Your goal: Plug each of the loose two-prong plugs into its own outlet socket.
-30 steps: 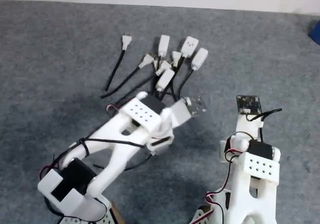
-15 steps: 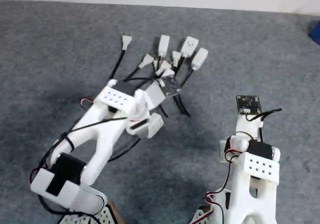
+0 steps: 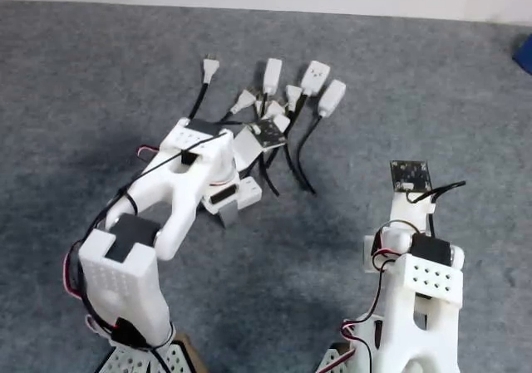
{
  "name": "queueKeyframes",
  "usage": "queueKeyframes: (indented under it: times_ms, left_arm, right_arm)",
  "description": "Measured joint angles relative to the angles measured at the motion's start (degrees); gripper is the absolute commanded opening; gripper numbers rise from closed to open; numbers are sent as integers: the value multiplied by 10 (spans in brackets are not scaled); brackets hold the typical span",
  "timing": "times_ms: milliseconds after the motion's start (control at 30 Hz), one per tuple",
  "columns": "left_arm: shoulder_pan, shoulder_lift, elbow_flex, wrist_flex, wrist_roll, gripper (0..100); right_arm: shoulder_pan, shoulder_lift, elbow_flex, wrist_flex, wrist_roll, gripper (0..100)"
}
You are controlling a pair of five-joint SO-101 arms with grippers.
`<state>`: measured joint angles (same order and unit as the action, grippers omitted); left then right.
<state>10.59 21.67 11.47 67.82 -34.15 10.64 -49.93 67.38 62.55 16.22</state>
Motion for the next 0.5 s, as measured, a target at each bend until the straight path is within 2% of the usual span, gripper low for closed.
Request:
queueKeyframes:
  times_ms: [200,333,500]
  left_arm:
    - [11,5,-20,46,-36,39]
    - [41,9,-23,80,-51,24]
    - [62,10,-24,83,-52,21]
  right_arm:
    - [0,0,0,0,0,10]
    - [-8,0,0,0,0,10]
    - [-49,0,0,0,0,10]
